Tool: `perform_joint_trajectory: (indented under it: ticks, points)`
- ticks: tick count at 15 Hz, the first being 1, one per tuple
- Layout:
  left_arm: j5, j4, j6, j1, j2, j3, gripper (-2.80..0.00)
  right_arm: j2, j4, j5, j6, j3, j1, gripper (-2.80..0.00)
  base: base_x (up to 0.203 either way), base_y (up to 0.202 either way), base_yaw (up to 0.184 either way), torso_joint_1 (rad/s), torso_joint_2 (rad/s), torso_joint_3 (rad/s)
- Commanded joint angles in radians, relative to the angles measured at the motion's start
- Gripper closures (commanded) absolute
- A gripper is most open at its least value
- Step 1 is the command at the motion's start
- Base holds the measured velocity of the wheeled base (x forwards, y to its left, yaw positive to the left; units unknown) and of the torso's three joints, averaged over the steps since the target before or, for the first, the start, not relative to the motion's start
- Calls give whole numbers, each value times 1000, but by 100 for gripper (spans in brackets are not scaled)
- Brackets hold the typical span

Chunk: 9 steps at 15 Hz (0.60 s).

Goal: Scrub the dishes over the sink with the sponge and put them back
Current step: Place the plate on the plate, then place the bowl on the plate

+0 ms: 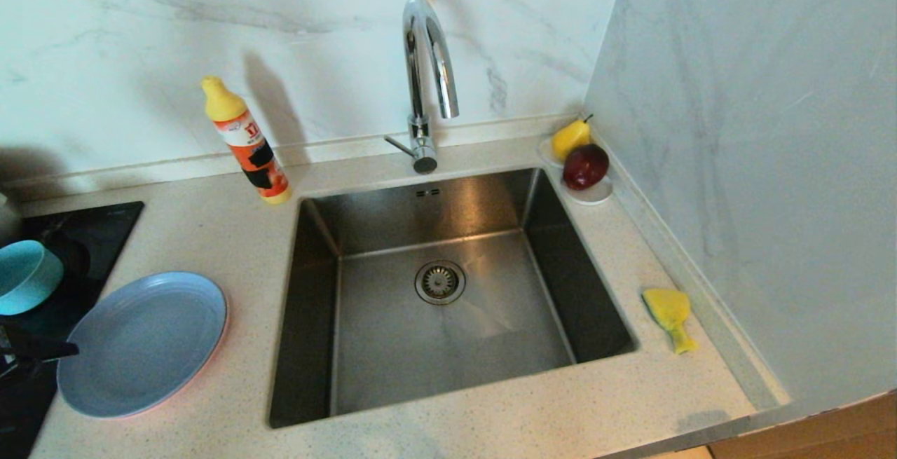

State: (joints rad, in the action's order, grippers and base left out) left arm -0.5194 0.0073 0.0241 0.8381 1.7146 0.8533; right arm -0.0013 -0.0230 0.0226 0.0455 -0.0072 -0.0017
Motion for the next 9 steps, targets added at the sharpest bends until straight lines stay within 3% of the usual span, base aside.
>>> perform_joint_trajectory:
  ticks: [1,5,6,9]
  points:
    - [-3,-8,-17,0,-37,21,-280,1,0,0,0,0,0,0,0,0,0,0,0,0]
    - [12,-8,-61,-1,-59,104,-280,1,0,0,0,0,0,0,0,0,0,0,0,0]
    - [25,-4,-72,1,-60,129,0,1,0,0,0,0,0,0,0,0,0,0,0,0]
    - [66,-12,-84,1,-59,174,0,1,0,0,0,0,0,0,0,0,0,0,0,0]
